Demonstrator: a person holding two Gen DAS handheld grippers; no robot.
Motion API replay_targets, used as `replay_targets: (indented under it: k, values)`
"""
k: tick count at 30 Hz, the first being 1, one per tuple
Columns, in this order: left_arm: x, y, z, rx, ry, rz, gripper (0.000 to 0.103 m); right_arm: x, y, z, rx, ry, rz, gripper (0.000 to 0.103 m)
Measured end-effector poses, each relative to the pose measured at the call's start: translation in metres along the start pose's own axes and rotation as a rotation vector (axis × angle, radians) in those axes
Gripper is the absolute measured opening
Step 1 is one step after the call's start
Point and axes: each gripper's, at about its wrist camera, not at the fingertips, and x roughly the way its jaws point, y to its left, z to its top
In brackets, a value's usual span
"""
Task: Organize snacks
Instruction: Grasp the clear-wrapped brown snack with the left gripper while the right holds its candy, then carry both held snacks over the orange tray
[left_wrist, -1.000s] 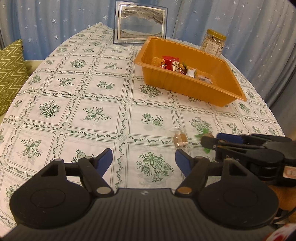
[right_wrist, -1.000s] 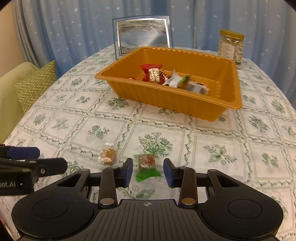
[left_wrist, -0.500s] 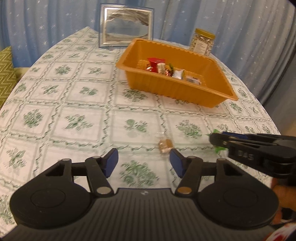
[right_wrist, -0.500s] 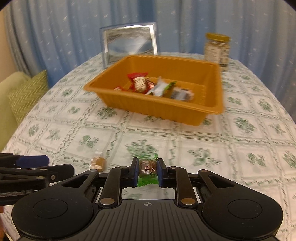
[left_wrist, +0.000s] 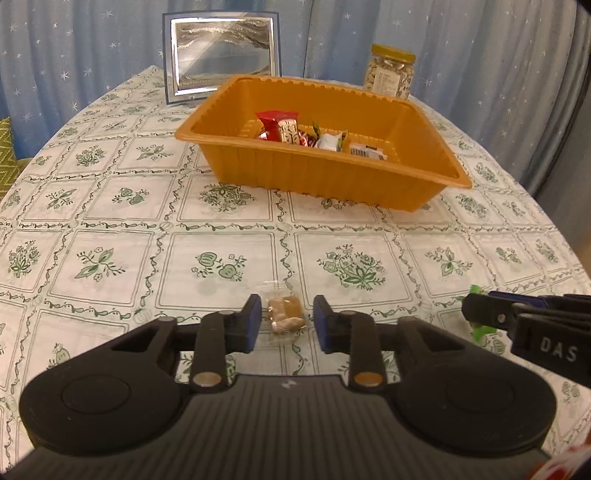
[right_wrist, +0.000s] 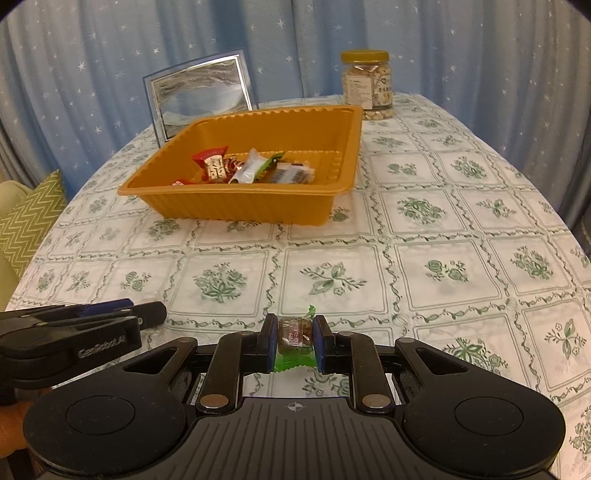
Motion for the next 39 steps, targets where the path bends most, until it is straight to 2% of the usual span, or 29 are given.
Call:
replay_targets:
  k: [9, 18, 31, 39]
  values:
    - [-0.003, 0.0, -0.002, 0.012, 0.012, 0.024, 0.019, -0.005, 0.003, -0.001, 0.007, -0.008, 0.005, 0.02]
    - [-0.041, 0.008, 0.002, -0.047, 0.003, 0.005, 0.019, -0.022, 0.016, 0.001, 0.008, -0.031, 0.023, 0.02]
    - [-0.09, 0.002, 0.015, -0.034, -0.05, -0.017, 0.019, -0.061, 0.031, 0.008, -0.008, -0.092, 0.033, 0.02]
    - [-0.106, -0.002, 0.017, -0.022, -0.062, -0.032, 0.019, -0.076, 0.036, 0.009, -0.013, -0.112, 0.037, 0.02]
